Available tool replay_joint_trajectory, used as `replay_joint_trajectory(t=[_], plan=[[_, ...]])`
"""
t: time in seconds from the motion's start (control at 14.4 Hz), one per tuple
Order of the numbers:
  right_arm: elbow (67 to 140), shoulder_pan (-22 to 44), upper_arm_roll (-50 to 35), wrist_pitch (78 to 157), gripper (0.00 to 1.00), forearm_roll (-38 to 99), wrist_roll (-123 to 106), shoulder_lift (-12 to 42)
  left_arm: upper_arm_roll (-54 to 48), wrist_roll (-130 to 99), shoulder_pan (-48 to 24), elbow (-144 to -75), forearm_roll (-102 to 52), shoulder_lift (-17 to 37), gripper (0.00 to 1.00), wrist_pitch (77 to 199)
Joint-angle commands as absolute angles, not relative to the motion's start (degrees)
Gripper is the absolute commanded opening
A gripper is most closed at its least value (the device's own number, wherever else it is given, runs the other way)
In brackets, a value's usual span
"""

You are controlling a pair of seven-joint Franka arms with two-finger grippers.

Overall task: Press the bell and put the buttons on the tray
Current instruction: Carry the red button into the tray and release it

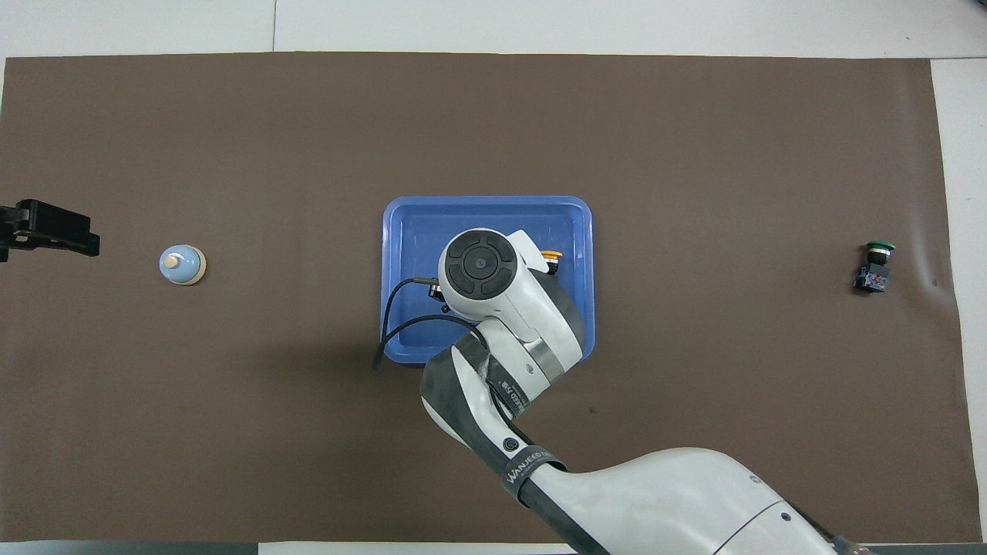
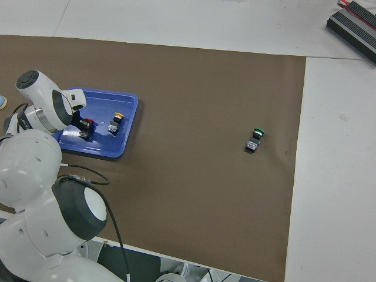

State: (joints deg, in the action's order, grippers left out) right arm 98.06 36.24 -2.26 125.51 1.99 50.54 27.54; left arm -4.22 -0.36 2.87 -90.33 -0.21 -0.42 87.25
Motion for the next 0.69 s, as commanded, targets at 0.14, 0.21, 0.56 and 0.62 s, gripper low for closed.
replay_joint_trajectory(t=[0.14, 0.21, 0.56, 0.62], plan=[[96.4, 29.6, -0.7, 115.1, 1.00, 3.0, 49.6, 19.3, -4.3, -0.7, 3.2, -91.8, 0.0, -1.7, 1.00, 88.0], [96.4, 26.1, -0.7, 112.4, 1.00, 3.0, 46.6, 16.7, -4.2, -0.7, 3.2, -91.8, 0.0, -1.6, 1.00, 88.0], [96.7, 8.3, -0.4, 103.5, 1.00, 1.0, 27.0, 11.5, -4.2, -0.7, 3.2, -91.8, 0.0, -1.6, 1.00, 88.0], [97.4, 4.0, -0.4, 103.7, 1.00, 0.4, 23.3, 11.5, -4.2, -0.7, 3.2, -91.8, 0.0, -1.6, 1.00, 88.0]])
